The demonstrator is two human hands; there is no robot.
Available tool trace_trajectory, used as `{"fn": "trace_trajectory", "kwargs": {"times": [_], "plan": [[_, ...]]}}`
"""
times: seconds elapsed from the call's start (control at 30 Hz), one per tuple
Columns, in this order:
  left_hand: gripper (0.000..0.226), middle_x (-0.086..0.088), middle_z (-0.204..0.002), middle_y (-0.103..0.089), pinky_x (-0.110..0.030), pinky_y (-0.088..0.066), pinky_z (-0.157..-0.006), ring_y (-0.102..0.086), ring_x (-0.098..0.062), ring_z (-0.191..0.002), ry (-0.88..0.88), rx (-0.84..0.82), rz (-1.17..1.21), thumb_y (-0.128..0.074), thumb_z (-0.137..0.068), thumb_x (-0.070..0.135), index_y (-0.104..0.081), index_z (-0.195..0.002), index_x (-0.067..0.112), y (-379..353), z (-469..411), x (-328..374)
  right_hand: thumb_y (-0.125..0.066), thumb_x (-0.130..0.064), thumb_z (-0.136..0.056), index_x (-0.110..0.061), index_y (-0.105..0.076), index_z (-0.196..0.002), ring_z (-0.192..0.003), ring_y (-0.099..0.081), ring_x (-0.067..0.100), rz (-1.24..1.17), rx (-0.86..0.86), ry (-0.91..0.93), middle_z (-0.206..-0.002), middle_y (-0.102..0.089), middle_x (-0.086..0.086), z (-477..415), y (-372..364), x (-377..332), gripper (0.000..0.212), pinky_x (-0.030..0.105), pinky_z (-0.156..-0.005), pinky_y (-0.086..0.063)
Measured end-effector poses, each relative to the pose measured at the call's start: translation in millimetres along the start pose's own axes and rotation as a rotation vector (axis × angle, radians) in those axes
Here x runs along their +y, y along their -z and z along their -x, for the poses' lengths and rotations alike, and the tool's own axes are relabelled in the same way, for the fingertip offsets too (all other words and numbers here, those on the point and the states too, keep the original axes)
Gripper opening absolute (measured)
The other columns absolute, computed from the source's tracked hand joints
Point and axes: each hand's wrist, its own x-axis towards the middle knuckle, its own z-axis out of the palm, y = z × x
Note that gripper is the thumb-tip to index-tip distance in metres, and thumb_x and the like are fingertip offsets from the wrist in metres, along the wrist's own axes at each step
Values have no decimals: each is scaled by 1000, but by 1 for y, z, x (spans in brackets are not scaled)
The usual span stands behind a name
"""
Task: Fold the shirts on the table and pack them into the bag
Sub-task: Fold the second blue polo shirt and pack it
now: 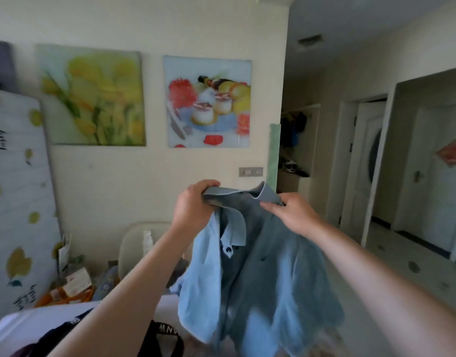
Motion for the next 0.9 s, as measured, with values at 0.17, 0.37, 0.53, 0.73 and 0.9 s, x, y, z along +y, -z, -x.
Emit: {"fn": "trace_trajectory", "kwargs": {"times": [0.17, 0.37, 0.53, 0.73, 0.9], "plan": [[15, -2, -97, -59, -29, -44, -75, -59, -24, -89, 141, 105, 123, -55, -92, 13, -63, -98, 24, 33, -8, 27, -69, -52, -87, 2, -68, -80, -70, -70, 25, -54, 25, 35, -78, -72, 16, 10, 3, -53, 55, 25, -56, -41], [12, -2, -85, -64, -29, -42, -65, -59, -19, -83, 156, -90, 198, -51, -95, 9, -62, -97, 13, 63, -10, 46, -68, -42, -92, -16, -74, -84, -66, -71, 7, -201, -99, -5, -74, -76, -5, 25, 28, -97, 28, 14, -54, -49], [10, -4, -82, -66, -24, -46, -61, -61, -17, -76, 236, -307, 99, -60, -93, 14, -67, -88, 8, 53, 9, 18, -70, -42, -88, -8, -75, -92, -81, -74, 22, -17, -285, -127, -89, -77, 6, 27, 21, -69, 34, 33, -73, -57], [13, -10, -81, -67, -33, -51, -57, -65, -26, -73, 345, -605, -172, -61, -84, 18, -65, -90, 7, -26, 56, -61, -71, -31, -87, -19, -64, -68, -67, -56, 12, 313, -415, -207, -69, -60, -3, 29, -37, 49, 24, 30, -63, -38], [15, 0, -81, -64, -31, -51, -60, -62, -19, -75, 354, -718, -428, -59, -85, 33, -63, -84, 19, -101, 88, -127, -76, -35, -83, -22, -62, -65, -70, -61, 12, 387, -455, -291, -71, -65, -6, 35, -90, 151, 26, 31, -63, -45]]}}
